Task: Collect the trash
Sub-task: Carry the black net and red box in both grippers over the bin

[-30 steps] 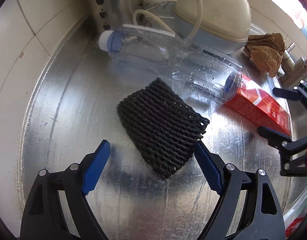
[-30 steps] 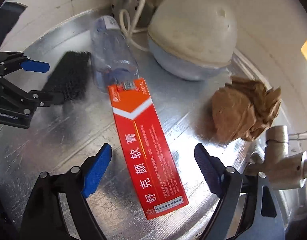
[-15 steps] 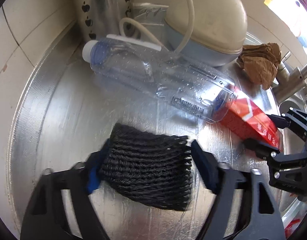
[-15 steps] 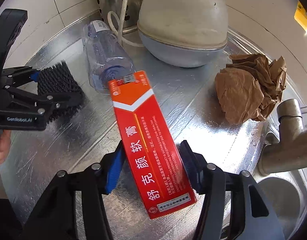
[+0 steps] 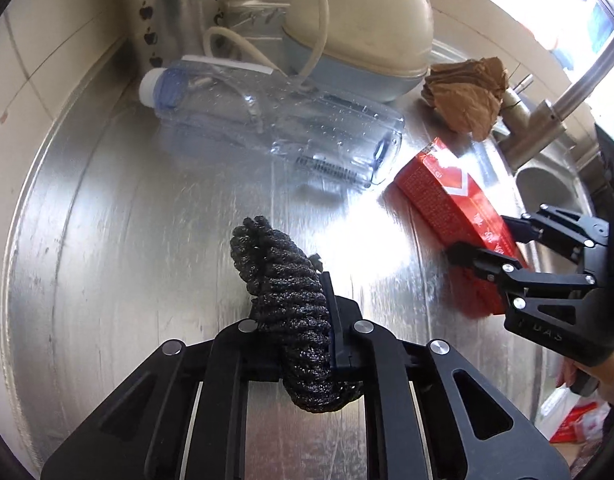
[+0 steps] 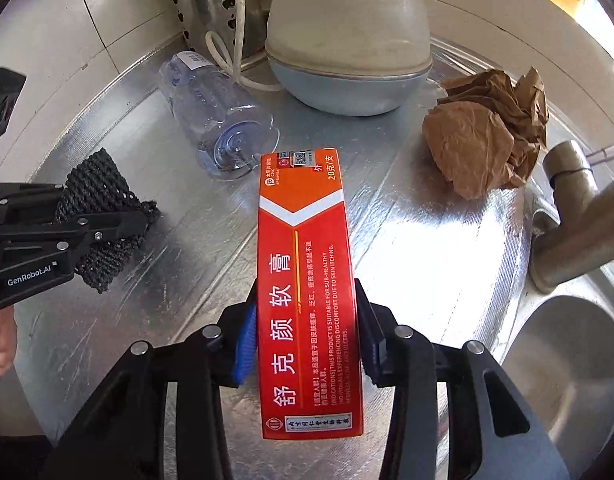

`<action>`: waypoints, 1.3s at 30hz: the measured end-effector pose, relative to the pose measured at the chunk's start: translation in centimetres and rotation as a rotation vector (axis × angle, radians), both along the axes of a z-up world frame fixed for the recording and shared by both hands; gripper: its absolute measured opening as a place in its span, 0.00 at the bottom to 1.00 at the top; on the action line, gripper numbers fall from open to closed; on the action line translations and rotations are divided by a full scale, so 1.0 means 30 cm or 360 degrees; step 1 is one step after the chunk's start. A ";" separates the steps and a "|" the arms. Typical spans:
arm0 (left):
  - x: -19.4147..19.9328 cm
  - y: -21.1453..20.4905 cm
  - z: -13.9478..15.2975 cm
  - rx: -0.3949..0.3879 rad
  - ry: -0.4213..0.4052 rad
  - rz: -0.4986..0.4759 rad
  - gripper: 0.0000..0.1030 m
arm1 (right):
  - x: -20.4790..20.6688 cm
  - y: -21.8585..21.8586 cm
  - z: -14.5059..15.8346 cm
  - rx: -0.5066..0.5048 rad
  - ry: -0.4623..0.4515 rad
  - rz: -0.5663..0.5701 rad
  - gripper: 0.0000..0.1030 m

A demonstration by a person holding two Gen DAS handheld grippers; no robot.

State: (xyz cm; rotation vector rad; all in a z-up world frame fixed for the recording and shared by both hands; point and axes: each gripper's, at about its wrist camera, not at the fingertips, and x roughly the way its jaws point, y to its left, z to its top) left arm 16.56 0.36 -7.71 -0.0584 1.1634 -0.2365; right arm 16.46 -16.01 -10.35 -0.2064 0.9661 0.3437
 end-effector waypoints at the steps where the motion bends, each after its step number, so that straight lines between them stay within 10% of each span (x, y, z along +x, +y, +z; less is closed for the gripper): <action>1: -0.014 0.010 0.001 -0.0011 0.0003 -0.0001 0.12 | -0.007 0.000 -0.002 0.0011 -0.0002 -0.0013 0.40; 21: -0.329 -0.022 0.121 0.0171 -0.0158 -0.0275 0.12 | -0.331 0.016 0.042 0.0317 -0.0048 -0.0284 0.39; 39: -0.920 0.024 0.194 0.0177 -0.0163 -0.0714 0.13 | -1.089 0.186 0.053 0.0317 -0.0023 -0.0168 0.39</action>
